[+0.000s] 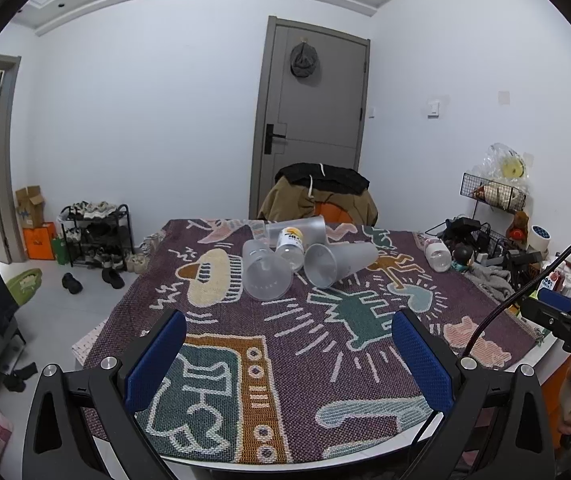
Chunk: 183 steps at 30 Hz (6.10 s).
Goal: Flip cup upside down
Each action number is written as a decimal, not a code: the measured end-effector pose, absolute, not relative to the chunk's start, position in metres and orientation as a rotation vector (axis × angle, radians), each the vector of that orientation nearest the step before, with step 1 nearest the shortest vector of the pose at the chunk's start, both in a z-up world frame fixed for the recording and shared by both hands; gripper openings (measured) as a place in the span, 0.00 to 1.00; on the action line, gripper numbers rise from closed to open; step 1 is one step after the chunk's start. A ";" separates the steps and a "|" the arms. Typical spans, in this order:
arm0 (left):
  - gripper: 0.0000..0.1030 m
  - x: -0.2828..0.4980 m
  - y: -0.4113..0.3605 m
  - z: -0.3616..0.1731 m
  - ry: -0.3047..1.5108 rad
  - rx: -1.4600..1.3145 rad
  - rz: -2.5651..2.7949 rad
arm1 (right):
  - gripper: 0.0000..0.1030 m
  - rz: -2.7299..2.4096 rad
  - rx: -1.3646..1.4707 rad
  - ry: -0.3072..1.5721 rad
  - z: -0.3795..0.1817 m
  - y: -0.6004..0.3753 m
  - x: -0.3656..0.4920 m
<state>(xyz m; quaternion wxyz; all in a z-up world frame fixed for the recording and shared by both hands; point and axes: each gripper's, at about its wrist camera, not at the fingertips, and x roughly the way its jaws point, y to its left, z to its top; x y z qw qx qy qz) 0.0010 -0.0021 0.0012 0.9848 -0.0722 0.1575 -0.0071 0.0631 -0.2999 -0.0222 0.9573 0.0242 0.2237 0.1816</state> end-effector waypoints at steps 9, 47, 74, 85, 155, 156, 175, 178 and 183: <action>1.00 0.026 -0.002 -0.007 0.386 -0.061 0.006 | 1.00 0.366 0.097 0.499 -0.015 -0.297 0.094; 0.93 0.198 0.073 -0.017 0.467 -0.176 0.114 | 0.85 0.338 0.730 0.965 -0.081 -0.265 0.372; 0.93 0.310 0.141 -0.069 0.689 -0.294 0.063 | 0.85 0.170 0.896 1.237 -0.149 -0.215 0.476; 0.92 0.280 0.138 -0.045 0.610 -0.313 0.125 | 0.69 0.277 0.887 1.176 -0.136 -0.222 0.464; 0.99 0.126 0.104 -0.076 0.752 -0.323 0.054 | 0.99 0.573 0.504 1.253 -0.130 -0.214 0.232; 0.99 0.128 0.101 -0.076 0.755 -0.316 0.048 | 0.99 0.572 0.499 1.232 -0.126 -0.218 0.226; 0.87 0.192 -0.011 -0.042 0.845 -0.129 -0.220 | 0.99 0.443 0.406 0.997 -0.094 -0.300 0.168; 0.83 0.205 -0.028 -0.043 0.885 -0.102 -0.261 | 0.98 0.404 0.418 0.973 -0.100 -0.318 0.163; 0.78 0.229 -0.050 -0.050 0.968 -0.088 -0.288 | 0.98 0.363 0.455 0.949 -0.114 -0.341 0.164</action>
